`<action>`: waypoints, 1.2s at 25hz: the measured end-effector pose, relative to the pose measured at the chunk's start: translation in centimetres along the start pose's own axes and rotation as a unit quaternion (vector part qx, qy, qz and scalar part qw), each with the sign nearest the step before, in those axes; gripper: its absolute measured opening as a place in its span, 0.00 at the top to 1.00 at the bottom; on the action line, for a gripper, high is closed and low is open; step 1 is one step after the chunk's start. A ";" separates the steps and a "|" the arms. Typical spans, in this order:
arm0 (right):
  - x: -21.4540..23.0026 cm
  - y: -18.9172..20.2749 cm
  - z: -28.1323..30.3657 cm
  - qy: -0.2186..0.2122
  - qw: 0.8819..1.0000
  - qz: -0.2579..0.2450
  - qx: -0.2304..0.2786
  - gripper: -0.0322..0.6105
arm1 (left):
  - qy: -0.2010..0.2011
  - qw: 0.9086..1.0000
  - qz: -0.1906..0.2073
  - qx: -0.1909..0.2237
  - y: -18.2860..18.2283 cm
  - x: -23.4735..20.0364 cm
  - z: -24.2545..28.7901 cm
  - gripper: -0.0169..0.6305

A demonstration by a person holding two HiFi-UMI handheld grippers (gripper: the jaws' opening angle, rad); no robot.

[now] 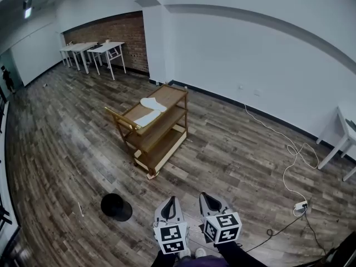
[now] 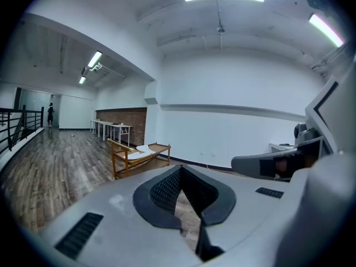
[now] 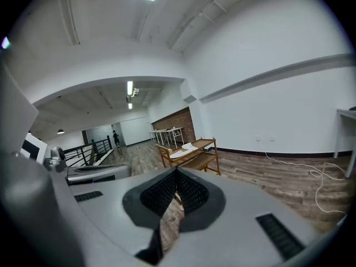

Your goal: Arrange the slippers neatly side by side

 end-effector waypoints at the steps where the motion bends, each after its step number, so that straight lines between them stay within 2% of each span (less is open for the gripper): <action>1: -0.1 0.2 0.0 0.003 1.000 0.000 -0.001 0.95 | 0.002 1.000 -0.001 0.000 0.2 -0.1 0.0 0.97; 7: -0.8 1.1 0.5 0.014 1.000 -0.003 -0.007 0.95 | 0.006 1.000 -0.011 -0.013 1.5 -1.1 -0.2 0.97; 14: 0.0 0.5 2.3 0.011 1.000 -0.003 -0.012 0.95 | 0.005 1.000 -0.013 -0.015 1.3 -1.5 2.0 0.97; 19: 2.1 -0.9 5.1 0.006 1.000 0.003 -0.012 0.95 | 0.000 1.000 -0.011 -0.021 0.8 -1.3 5.3 0.97; 30: 7.5 -6.0 11.7 -0.025 1.000 0.006 -0.017 0.95 | -0.020 1.000 -0.004 -0.020 -2.7 -0.5 14.4 0.97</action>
Point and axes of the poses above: the fingertips, and each gripper's own axes: z forward along the fingers, x to its right, y out of its underside, the point moved 7 cm from there along -z, backward along the fingers, and after that the axes turned 10 degrees about z, right-handed, at the moved point
